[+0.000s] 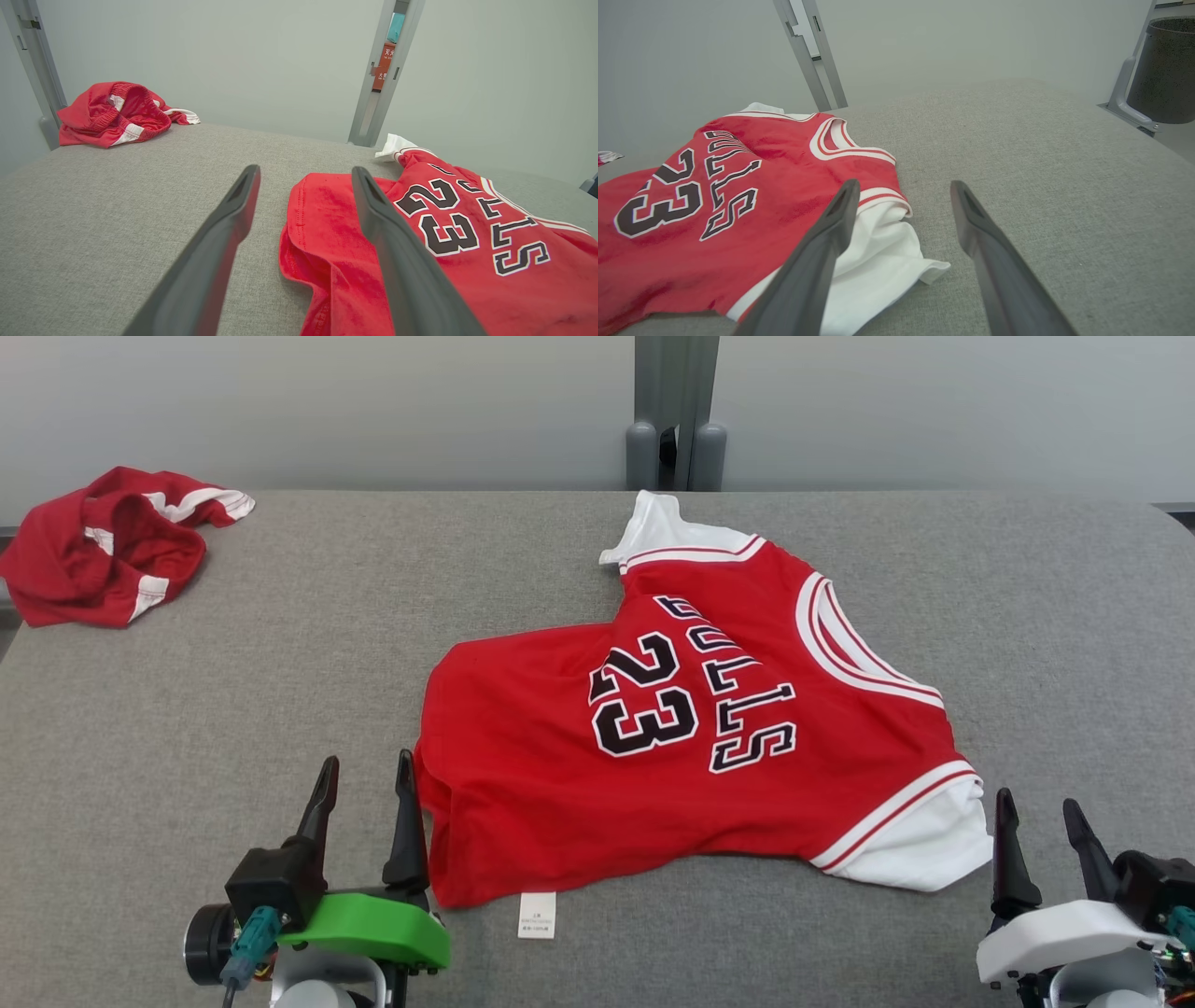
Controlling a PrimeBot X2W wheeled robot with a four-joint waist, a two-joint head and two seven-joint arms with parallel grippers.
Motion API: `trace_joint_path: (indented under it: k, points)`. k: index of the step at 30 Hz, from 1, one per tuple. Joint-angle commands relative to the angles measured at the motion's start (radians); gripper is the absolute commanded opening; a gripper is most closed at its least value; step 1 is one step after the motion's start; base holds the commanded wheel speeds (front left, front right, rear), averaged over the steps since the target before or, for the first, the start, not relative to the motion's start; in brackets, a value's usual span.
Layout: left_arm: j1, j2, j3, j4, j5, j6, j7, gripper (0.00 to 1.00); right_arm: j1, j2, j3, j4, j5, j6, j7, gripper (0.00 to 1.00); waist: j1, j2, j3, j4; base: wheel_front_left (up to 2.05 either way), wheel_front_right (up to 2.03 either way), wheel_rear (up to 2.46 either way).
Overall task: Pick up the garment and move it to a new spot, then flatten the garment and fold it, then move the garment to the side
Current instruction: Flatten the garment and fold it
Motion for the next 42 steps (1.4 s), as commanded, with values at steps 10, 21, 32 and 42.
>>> trace_joint_path:
  k: [10, 21, 32, 42]
  points:
    - [-0.021, -0.003, -0.017, -0.006, -0.004, -0.005, 0.000, 1.00, -0.145, -0.002, 0.107, -0.080, -0.167, -0.001, 0.220, 1.00, 0.0000, 0.0000, 0.013, 0.039, 0.00, 0.00, 0.00]
    - [-0.065, -0.010, -0.031, -0.028, -0.018, -0.001, 0.000, 1.00, -0.444, -0.111, 0.366, 0.167, -0.159, -0.001, 0.376, 1.00, 0.0000, 0.0000, 0.108, 0.188, 0.00, 0.00, 0.00]
    - [-0.093, -0.013, -0.048, -0.043, -0.047, 0.012, 0.000, 1.00, -0.653, -0.175, 0.458, 0.495, -0.084, -0.001, 0.478, 1.00, 0.0000, 0.0000, 0.180, 0.296, 0.00, 0.00, 0.00]
    - [-0.101, -0.013, -0.064, -0.059, -0.069, 0.031, 0.000, 1.00, -0.776, -0.153, 0.439, 0.629, -0.008, -0.001, 0.407, 0.00, 0.0000, 0.0000, 0.202, 0.309, 0.00, 0.00, 0.00]
